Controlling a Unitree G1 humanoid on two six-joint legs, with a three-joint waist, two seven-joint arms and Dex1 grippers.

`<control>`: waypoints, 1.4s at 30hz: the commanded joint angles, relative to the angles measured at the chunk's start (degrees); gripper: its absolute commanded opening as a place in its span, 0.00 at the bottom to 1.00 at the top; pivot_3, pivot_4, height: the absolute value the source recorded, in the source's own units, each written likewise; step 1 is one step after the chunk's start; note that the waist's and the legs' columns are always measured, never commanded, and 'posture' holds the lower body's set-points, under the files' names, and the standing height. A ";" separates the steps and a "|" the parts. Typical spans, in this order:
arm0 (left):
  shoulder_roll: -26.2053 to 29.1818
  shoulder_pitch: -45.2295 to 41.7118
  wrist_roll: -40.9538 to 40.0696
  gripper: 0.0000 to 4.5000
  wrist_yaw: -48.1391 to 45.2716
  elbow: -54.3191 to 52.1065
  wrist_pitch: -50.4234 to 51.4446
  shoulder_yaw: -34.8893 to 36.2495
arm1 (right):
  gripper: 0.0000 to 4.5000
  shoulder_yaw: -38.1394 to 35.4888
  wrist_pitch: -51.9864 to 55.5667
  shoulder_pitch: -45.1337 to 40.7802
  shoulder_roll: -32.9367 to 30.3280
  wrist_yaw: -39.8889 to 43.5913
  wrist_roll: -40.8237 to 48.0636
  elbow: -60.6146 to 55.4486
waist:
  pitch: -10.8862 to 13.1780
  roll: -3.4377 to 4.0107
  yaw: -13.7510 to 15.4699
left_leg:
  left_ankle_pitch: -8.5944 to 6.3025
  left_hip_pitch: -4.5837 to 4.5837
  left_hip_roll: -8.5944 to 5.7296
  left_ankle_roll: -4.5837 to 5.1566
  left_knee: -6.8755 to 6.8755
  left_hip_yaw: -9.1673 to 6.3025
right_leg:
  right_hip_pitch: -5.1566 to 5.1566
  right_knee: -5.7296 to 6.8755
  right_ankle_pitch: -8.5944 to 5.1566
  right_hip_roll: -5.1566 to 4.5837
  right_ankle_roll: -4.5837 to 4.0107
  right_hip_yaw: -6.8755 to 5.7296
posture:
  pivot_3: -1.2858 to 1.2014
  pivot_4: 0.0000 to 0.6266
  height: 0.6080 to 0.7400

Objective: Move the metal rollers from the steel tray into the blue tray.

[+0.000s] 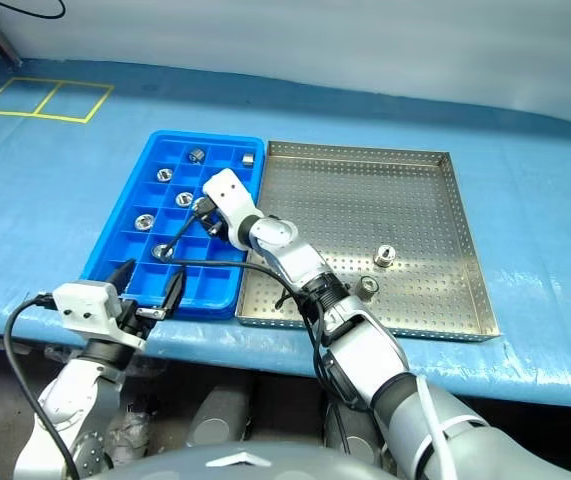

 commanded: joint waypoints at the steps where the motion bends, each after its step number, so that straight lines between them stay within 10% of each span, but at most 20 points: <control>1: -0.15 -0.29 0.34 1.00 0.20 -2.26 -1.52 -0.36 | 0.37 0.92 0.33 -2.87 13.85 1.12 0.82 0.08 | 0.00 0.00 0.10 | 0.00 0.00 0.03 0.00 0.00 0.00 | 0.00 0.00 -0.01 0.04 -0.01 0.01 | 0.71 0.24 1.00; 26: -1.59 3.16 0.79 1.00 2.91 -4.44 -2.60 -0.87 | 0.37 -2.32 -1.91 -7.40 10.10 -3.65 -0.06 7.26 | 0.02 0.02 6.79 | -0.09 -0.30 0.17 -0.13 -0.08 -0.02 | -0.33 -0.05 -0.11 0.21 -0.22 -0.05 | 0.74 0.24 1.00; 42: -0.36 -0.95 -0.04 1.00 1.37 -2.07 -0.42 -2.10 | 0.37 -0.74 14.64 2.44 5.23 -3.65 0.45 -18.82 | 0.02 0.02 8.01 | -0.23 -0.69 0.61 -0.39 -0.05 0.01 | -0.86 0.05 -0.02 0.72 -0.16 -0.03 | 0.70 0.24 1.00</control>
